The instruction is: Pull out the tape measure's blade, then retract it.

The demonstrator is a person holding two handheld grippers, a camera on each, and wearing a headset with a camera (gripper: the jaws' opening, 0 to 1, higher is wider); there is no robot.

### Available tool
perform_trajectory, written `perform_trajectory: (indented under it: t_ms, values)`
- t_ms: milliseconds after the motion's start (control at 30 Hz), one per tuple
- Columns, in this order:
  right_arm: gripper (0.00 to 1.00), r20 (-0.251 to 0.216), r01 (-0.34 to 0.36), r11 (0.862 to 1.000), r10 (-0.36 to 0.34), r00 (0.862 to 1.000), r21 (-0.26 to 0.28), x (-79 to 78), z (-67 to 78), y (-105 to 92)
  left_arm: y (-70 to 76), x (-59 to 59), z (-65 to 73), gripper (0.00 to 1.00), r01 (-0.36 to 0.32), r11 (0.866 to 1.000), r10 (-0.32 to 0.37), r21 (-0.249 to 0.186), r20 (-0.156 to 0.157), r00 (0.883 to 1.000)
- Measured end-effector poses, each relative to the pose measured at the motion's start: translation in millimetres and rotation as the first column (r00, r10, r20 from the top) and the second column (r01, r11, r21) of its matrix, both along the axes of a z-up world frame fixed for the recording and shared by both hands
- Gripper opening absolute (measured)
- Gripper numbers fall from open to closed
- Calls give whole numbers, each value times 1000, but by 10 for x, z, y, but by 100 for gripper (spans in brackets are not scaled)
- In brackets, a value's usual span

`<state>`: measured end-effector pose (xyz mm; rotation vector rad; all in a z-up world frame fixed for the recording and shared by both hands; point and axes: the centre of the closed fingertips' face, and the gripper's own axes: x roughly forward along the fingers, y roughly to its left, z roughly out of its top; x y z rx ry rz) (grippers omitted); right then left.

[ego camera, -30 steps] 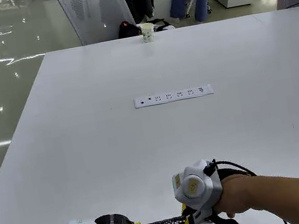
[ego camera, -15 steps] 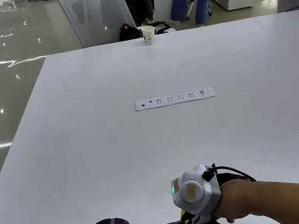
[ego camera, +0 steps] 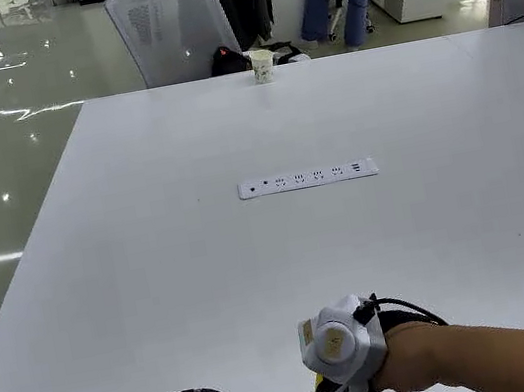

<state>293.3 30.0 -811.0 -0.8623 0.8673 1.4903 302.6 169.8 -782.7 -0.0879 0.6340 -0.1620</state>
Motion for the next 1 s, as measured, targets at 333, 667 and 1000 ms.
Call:
perform_trajectory:
  t_ms: [333,667,1000]
  values:
    - [11,2,-9,1000,9,1000,5,-6,-2,26,-8,-7,-5,62,2,1000,-2,-1,-2,1000]
    - [11,0,-6,1000,6,1000,10,-11,-1,60,-8,-12,6,62,2,1000,-2,-12,-6,1000]
    - [11,3,-3,1000,3,1000,15,-18,4,90,5,-12,9,62,2,1000,-2,-27,-6,1000]
